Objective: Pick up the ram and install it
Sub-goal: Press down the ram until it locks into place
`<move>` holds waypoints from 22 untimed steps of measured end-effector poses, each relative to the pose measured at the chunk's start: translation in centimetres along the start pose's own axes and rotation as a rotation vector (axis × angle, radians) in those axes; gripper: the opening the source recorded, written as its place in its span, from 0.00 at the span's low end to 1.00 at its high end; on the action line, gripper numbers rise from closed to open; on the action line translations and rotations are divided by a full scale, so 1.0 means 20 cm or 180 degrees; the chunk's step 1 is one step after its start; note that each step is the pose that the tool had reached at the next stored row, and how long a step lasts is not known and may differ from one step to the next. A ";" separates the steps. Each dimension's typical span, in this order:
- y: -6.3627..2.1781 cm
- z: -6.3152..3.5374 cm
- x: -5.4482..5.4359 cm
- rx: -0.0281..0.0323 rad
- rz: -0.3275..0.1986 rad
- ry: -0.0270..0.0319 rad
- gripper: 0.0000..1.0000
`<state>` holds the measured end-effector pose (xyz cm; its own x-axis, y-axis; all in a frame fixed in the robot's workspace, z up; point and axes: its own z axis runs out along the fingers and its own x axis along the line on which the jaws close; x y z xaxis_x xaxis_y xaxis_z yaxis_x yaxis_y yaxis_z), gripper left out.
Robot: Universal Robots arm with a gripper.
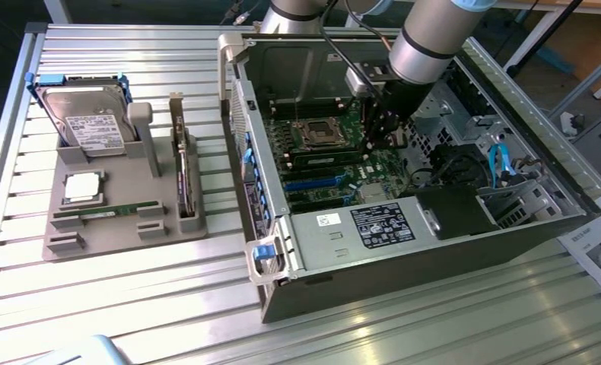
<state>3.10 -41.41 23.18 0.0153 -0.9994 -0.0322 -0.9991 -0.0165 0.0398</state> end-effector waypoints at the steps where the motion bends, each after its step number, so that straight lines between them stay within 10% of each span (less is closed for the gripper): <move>1: 0.000 0.000 0.00 0.0000 0.0000 0.0000 0.10; 22: 0.003 -0.084 0.00 0.0000 0.0000 0.0000 0.10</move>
<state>3.10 -41.41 24.87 0.0152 -0.9994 -0.0322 -0.9991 -0.0165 0.0398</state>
